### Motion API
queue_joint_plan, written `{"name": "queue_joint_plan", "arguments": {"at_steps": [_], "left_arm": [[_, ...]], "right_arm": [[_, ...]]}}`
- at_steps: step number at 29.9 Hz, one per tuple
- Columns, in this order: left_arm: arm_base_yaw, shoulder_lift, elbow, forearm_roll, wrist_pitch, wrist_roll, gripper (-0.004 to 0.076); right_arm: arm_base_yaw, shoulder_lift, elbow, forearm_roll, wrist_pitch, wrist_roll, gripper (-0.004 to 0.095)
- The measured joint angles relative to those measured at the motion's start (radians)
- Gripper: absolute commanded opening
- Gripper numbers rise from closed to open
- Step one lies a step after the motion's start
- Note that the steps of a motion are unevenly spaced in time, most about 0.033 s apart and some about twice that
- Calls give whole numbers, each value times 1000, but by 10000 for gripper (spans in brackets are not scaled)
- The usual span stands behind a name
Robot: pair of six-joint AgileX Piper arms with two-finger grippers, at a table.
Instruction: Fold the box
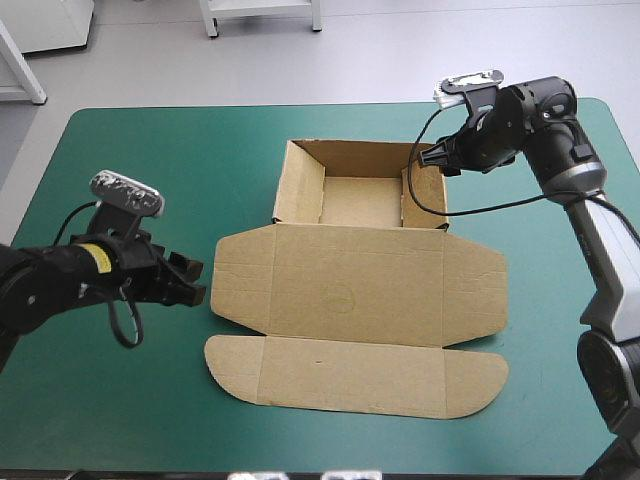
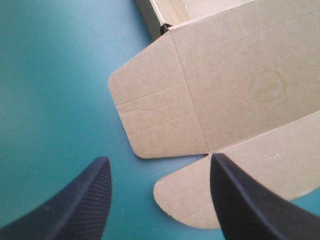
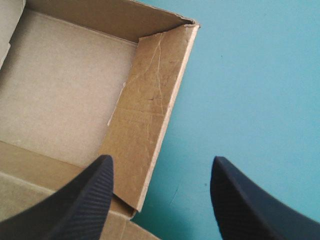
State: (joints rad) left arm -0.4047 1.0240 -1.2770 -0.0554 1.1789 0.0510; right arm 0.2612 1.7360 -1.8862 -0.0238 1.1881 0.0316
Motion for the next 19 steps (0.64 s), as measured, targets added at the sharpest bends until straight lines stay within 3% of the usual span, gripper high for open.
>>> {"name": "queue_joint_plan", "arguments": {"at_steps": [2,10,16,19], "left_arm": [[0,-59,37,0,7,-13,420],[0,-265,189,8,21,-28,420],[0,-312,305,39,20,-28,420],[0,-323,354,44,6,-28,420]], "right_arm": [[0,22,0,-1,-13,8,694],[0,178,0,-8,-59,64,666],[0,271,0,-8,-95,84,540],[0,299,0,-8,-105,84,427]]}}
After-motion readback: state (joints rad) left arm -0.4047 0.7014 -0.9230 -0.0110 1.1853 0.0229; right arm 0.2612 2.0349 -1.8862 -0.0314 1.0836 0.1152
